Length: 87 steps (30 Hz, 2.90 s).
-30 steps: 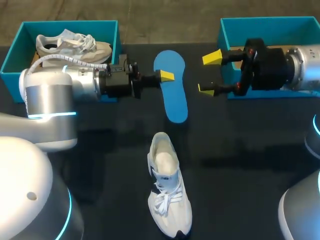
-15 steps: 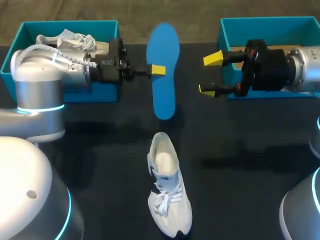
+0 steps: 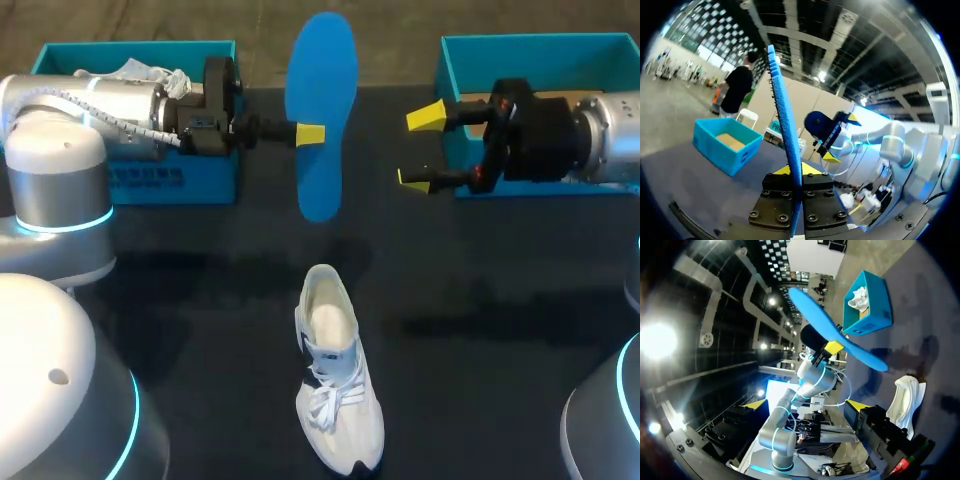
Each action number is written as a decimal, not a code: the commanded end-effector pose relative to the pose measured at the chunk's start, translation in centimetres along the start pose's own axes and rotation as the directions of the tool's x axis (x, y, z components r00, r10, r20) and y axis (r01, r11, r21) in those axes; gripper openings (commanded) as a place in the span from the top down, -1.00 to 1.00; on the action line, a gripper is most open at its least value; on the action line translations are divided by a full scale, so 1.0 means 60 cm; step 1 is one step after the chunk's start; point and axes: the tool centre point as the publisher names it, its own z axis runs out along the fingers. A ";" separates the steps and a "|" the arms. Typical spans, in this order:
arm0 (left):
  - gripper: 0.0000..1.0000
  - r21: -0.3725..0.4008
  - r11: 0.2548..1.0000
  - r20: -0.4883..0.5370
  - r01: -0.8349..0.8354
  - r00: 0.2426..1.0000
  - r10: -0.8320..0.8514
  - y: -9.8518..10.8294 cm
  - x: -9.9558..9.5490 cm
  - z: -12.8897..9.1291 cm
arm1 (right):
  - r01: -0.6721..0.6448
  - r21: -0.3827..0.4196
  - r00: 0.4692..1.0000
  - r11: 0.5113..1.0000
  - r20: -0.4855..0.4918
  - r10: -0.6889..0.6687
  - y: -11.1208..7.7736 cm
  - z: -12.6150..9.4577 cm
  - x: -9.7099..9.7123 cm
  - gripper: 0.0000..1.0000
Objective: Take the shoe out of the shoebox, open the shoe tongue, remove and reinsert the insole, then place the shoe into the shoebox
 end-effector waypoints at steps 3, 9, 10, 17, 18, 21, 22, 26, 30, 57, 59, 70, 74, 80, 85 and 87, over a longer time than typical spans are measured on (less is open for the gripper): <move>1.00 -0.026 0.973 -0.064 -0.228 0.972 0.226 -0.002 -0.004 -0.006 | 0.000 0.001 1.000 1.000 0.001 0.000 0.002 0.004 0.000 -1.00; 1.00 -0.026 0.973 -0.064 -0.228 0.972 0.226 -0.002 -0.004 -0.006 | 0.000 0.001 1.000 1.000 0.001 0.000 0.002 0.004 0.000 -1.00; 1.00 -0.026 0.973 -0.064 -0.228 0.972 0.226 -0.002 -0.004 -0.006 | 0.000 0.001 1.000 1.000 0.001 0.000 0.002 0.004 0.000 -1.00; 1.00 -0.029 0.950 -0.056 -0.310 0.950 0.308 0.002 -0.015 -0.004 | 0.000 0.001 1.000 1.000 0.001 0.000 0.002 0.004 0.000 -1.00; 1.00 -0.046 0.940 -0.059 -0.339 0.940 0.336 0.003 -0.020 -0.003 | 0.000 0.001 1.000 1.000 0.001 0.000 0.002 0.004 0.000 -1.00; 1.00 -0.055 0.908 -0.061 -0.416 0.909 0.413 0.002 -0.022 -0.001 | 0.000 0.001 1.000 1.000 0.001 0.000 0.002 0.004 0.000 -1.00; 1.00 -0.040 0.886 -0.075 -0.462 0.886 0.458 0.000 -0.018 -0.001 | 0.000 0.001 1.000 1.000 0.001 0.000 0.002 0.004 0.000 -1.00; 1.00 -0.027 0.812 -0.076 -0.583 0.811 0.580 -0.003 -0.012 -0.008 | 0.000 0.001 1.000 1.000 0.001 0.000 0.002 0.004 0.000 -1.00; 1.00 -0.035 0.728 -0.088 -0.685 0.727 0.681 0.004 -0.009 -0.015 | 0.000 0.001 1.000 1.000 0.001 0.000 0.002 0.004 0.000 -1.00; 1.00 -0.097 0.374 -0.059 -0.922 0.380 0.923 0.029 -0.015 -0.029 | 0.000 0.001 1.000 1.000 0.001 0.000 0.002 0.004 0.000 -1.00; 1.00 -0.044 0.307 -0.080 -0.951 0.310 0.947 0.029 -0.018 -0.032 | 0.000 0.001 1.000 1.000 0.001 0.000 0.002 0.004 0.000 -1.00; 1.00 -0.038 -0.051 -0.160 -0.998 -0.045 0.986 0.034 0.009 -0.029 | 0.000 0.001 1.000 1.000 0.001 0.000 0.002 0.004 0.000 -1.00; 1.00 -0.049 -0.118 -0.148 -0.992 -0.109 0.983 0.035 0.017 -0.028 | 0.000 0.001 1.000 1.000 0.001 0.000 0.002 0.004 0.000 -1.00; 1.00 -0.094 -0.237 -0.121 -0.967 -0.225 0.967 0.035 0.027 -0.034 | 0.000 0.001 1.000 1.000 0.001 0.000 0.002 0.004 0.000 -1.00; 1.00 -0.120 -0.357 -0.100 -0.926 -0.347 0.933 0.031 0.031 -0.041 | 0.000 0.001 1.000 1.000 0.001 0.000 0.002 0.004 0.000 -1.00; 1.00 -0.149 -0.409 -0.107 -0.900 -0.397 0.912 0.026 0.036 -0.042 | 0.000 0.001 1.000 1.000 0.001 0.000 0.002 0.004 0.000 -1.00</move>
